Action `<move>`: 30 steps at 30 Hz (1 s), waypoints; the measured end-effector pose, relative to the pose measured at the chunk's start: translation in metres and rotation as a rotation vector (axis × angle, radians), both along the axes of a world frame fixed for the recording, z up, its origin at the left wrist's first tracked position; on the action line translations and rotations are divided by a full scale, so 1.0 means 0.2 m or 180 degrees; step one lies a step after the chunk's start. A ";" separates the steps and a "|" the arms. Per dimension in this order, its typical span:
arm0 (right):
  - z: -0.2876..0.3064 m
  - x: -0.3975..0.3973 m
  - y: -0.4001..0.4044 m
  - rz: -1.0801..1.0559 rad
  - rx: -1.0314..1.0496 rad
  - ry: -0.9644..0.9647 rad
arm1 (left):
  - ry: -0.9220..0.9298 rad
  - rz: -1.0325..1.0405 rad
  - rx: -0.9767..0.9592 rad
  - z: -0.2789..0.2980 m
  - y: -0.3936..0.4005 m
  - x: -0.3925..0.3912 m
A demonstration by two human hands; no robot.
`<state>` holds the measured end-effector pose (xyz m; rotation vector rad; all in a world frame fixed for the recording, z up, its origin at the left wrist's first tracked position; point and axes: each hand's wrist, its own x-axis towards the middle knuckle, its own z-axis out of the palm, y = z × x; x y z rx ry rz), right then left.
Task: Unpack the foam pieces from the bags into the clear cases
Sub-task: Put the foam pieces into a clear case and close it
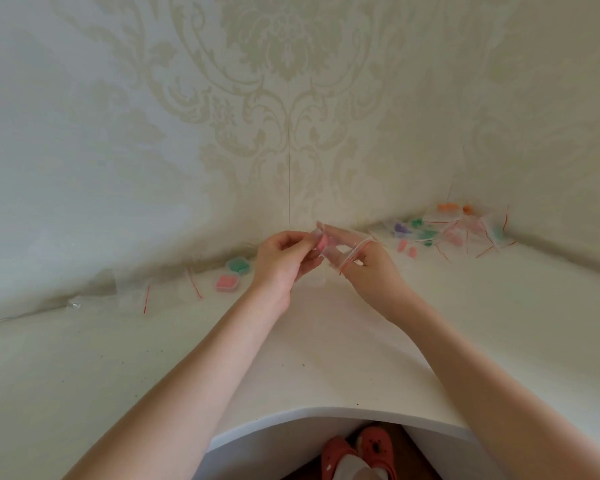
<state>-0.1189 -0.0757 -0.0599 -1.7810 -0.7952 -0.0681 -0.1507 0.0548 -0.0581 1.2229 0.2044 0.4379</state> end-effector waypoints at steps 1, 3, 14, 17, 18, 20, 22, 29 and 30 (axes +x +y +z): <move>-0.01 0.01 0.00 0.0020 0.0010 0.0001 | -0.0037 -0.0072 -0.0116 0.00 -0.01 0.00; -0.01 0.02 0.00 -0.0053 0.0083 -0.0037 | -0.0089 -0.0201 -0.0423 0.00 -0.02 0.00; -0.02 0.00 -0.02 -0.0347 -0.0893 -0.1067 | 0.0070 -0.0045 -0.0975 -0.01 0.01 0.03; -0.01 -0.01 -0.02 -0.0256 -0.1035 -0.1231 | 0.0085 0.0444 -0.0907 0.00 0.06 0.05; -0.02 -0.01 -0.02 -0.0210 -0.1032 -0.1266 | 0.0092 0.0680 -0.0917 0.01 0.08 0.05; -0.02 -0.01 -0.01 -0.0161 -0.0901 -0.1191 | 0.0056 0.1114 -0.0858 0.02 0.13 0.06; -0.02 0.00 -0.01 -0.0144 -0.0649 -0.0894 | -0.0058 0.1477 -0.0550 0.03 0.19 0.05; -0.06 0.02 0.00 -0.0085 -0.0414 -0.0169 | 0.0171 0.2033 0.0827 0.06 0.39 -0.13; -0.07 0.02 0.00 -0.0121 -0.0381 -0.0123 | 0.0241 0.1986 0.1097 0.06 0.43 -0.17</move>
